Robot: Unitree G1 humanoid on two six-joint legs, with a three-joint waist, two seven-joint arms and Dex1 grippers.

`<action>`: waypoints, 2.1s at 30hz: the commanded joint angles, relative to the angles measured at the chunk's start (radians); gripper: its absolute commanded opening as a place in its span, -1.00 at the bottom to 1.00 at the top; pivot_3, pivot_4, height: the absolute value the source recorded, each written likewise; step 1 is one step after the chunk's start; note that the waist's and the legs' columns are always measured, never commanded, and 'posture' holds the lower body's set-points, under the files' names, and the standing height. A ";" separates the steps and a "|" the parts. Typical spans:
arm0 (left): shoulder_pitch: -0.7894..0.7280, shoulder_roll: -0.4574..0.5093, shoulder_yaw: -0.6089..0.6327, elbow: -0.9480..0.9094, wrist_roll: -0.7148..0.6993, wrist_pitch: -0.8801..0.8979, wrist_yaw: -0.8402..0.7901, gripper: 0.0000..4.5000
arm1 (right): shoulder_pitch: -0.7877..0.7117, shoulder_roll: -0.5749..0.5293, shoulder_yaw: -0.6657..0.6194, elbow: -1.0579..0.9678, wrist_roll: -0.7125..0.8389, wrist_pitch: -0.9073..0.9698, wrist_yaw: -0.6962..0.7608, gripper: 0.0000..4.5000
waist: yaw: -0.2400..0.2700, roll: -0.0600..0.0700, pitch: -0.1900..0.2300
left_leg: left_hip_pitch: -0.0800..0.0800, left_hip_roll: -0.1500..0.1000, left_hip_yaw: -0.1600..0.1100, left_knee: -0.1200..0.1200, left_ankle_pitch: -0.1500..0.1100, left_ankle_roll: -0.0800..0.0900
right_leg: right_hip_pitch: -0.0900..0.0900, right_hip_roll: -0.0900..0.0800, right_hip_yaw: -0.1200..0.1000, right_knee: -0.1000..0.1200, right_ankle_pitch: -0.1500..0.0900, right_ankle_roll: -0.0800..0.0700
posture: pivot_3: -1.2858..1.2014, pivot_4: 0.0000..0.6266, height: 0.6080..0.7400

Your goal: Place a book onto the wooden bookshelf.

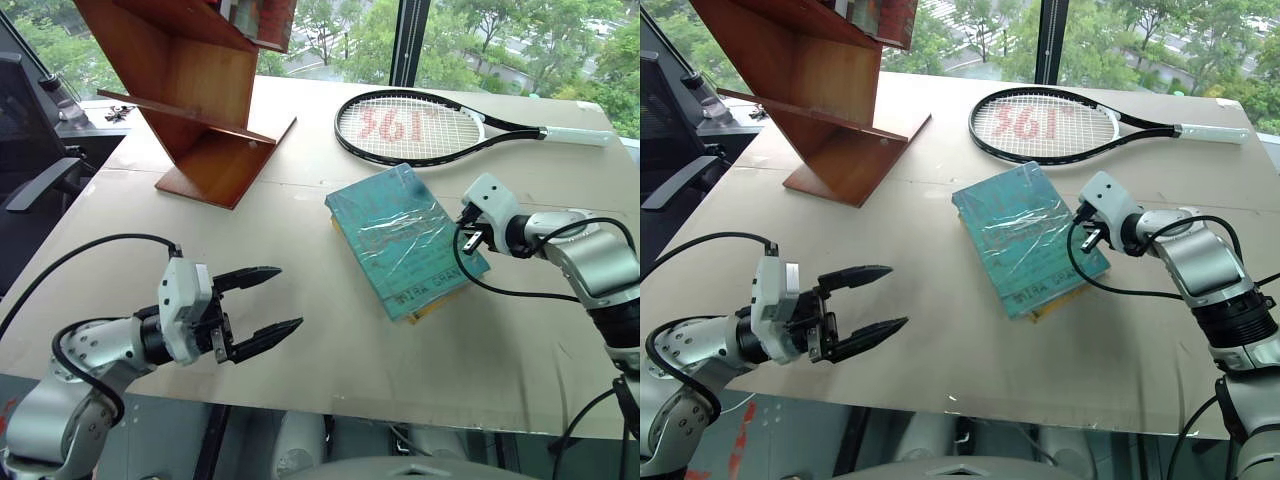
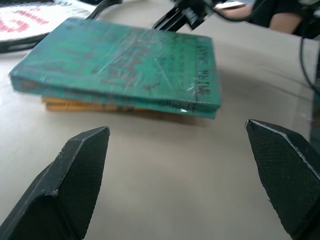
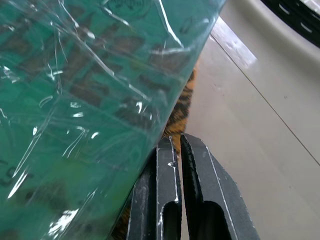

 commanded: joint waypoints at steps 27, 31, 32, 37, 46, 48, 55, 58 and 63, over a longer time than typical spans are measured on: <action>-0.761 -0.254 -0.073 0.804 -0.490 0.952 0.482 1.00 | 0.994 -0.014 -1.031 -0.513 0.541 -0.412 0.437 0.98 | -0.002 -0.004 -0.001 | 0.016 -0.003 -0.006 0.001 0.000 0.000 | 0.019 0.003 -0.001 0.000 0.000 0.001 | 0.03 -0.52 0.99; -0.853 -0.345 -0.122 0.968 -0.405 0.922 0.448 1.00 | 1.062 0.027 -1.037 -0.580 0.533 -0.433 0.383 0.98 | 0.002 -0.004 -0.001 | 0.015 -0.007 -0.006 0.001 0.000 0.000 | 0.018 0.002 -0.001 0.000 -0.001 0.001 | 0.03 -0.52 0.99; -0.868 -0.361 -0.137 0.993 -0.382 0.913 0.436 1.00 | 1.073 0.033 -1.039 -0.596 0.538 -0.434 0.368 0.98 | 0.004 -0.004 -0.001 | 0.015 -0.007 -0.006 0.000 0.000 0.000 | 0.018 0.001 -0.001 0.000 -0.001 0.001 | 0.03 -0.52 0.99; -0.925 -0.425 -0.188 1.123 -0.291 0.849 0.305 1.00 | 1.129 0.061 -1.046 -0.663 0.549 -0.447 0.311 0.98 | 0.010 -0.003 -0.002 | 0.015 -0.008 -0.007 0.000 0.000 0.000 | 0.018 0.000 -0.001 0.000 -0.001 0.001 | 0.03 -0.52 0.99; -0.948 -0.402 -0.191 1.231 -0.200 0.814 0.094 -0.13 | 1.202 0.081 -1.036 -0.717 0.547 -0.470 0.257 1.00 | 0.009 -0.003 -0.002 | 0.015 -0.008 -0.007 0.000 0.000 0.000 | 0.018 -0.002 -0.002 0.000 -0.002 -0.002 | 0.03 -0.52 0.99; -0.936 -0.394 -0.177 1.214 -0.206 0.830 0.074 -0.53 | 1.186 0.077 -1.017 -0.705 0.545 -0.474 0.243 1.00 | 0.007 -0.003 -0.002 | 0.015 -0.007 -0.007 0.000 0.000 0.000 | 0.018 -0.002 -0.002 0.000 -0.002 -0.002 | 0.03 -0.52 0.99; -0.864 -0.335 -0.055 1.001 -0.311 0.970 0.102 -0.99 | 1.092 0.051 -0.916 -0.645 0.524 -0.487 0.233 1.00 | -0.006 -0.003 -0.002 | 0.015 -0.004 -0.007 0.000 0.000 0.000 | 0.018 -0.002 -0.001 0.000 -0.002 -0.002 | 0.03 -0.52 0.99; -0.849 -0.281 0.016 0.868 -0.359 1.010 0.137 -0.99 | 1.041 0.045 -0.886 -0.616 0.531 -0.497 0.230 1.00 | -0.007 -0.003 -0.001 | 0.014 -0.004 -0.007 -0.001 0.000 0.000 | 0.017 -0.002 -0.002 0.000 -0.001 0.000 | 0.03 -0.52 0.99; -0.935 -0.126 0.022 0.576 -0.290 0.863 0.176 -0.99 | 0.869 0.043 -0.785 -0.530 0.541 -0.503 0.225 1.00 | -0.004 -0.010 0.004 | 0.014 -0.002 -0.008 0.000 0.000 0.000 | 0.017 -0.002 -0.002 0.000 -0.002 -0.002 | 0.03 -0.52 0.99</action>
